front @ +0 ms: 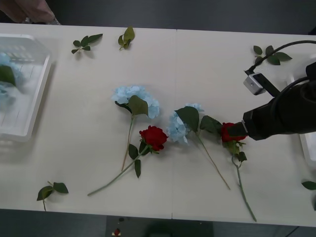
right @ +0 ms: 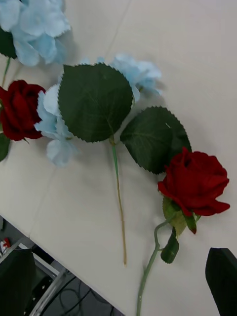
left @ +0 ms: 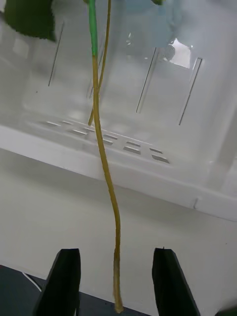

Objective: Put the red flowers into the right box and the blue flowers into the left box

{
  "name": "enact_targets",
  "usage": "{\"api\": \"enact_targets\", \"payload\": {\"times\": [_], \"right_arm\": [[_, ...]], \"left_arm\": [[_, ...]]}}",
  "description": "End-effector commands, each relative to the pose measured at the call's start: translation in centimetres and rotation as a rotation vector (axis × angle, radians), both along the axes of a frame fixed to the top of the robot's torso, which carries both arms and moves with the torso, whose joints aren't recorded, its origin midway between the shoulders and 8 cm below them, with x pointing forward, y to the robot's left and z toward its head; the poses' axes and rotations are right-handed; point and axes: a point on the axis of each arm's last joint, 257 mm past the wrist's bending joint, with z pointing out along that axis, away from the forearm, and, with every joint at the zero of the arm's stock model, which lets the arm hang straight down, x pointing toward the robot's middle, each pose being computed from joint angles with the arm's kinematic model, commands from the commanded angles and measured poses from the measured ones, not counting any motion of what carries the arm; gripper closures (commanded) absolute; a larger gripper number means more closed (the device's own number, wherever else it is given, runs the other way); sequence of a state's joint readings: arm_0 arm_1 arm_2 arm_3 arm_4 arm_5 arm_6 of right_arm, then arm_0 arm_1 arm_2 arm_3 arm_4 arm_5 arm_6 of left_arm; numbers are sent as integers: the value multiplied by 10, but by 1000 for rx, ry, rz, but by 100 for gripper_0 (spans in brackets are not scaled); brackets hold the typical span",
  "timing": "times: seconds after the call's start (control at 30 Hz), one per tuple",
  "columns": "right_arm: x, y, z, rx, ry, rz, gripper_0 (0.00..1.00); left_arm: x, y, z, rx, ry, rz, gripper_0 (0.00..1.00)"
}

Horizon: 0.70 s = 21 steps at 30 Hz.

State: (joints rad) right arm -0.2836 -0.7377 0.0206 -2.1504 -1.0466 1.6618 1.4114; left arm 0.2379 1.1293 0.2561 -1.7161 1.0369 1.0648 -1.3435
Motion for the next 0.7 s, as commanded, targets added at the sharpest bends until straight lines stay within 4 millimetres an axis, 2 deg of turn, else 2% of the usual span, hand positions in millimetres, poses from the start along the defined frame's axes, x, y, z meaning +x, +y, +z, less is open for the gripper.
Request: {"api": "enact_targets", "payload": {"times": [0.03, 0.1, 0.27, 0.33, 0.6, 0.7], "right_arm": [[-3, -14, -2, -25, 5, -62, 0], [-7, -20, -10, -35, 23, -81, 0], [-20, -42, -31, -76, 66, -125, 0], [-25, -55, -40, -104, 80, -147, 0], [-26, -83, -66, -257, 74, -194, 0], [-24, -87, -77, -298, 62, -197, 0]], "left_arm": [[11, 10, 16, 33, -67, -12, 9], [16, 11, 23, 34, -94, -13, 0], [26, 4, 44, 33, -142, -32, 0], [30, -6, 61, 33, -165, -54, 0], [31, -68, 127, -64, -227, -163, 0], [37, -93, 135, -117, -247, -204, 0]]}}
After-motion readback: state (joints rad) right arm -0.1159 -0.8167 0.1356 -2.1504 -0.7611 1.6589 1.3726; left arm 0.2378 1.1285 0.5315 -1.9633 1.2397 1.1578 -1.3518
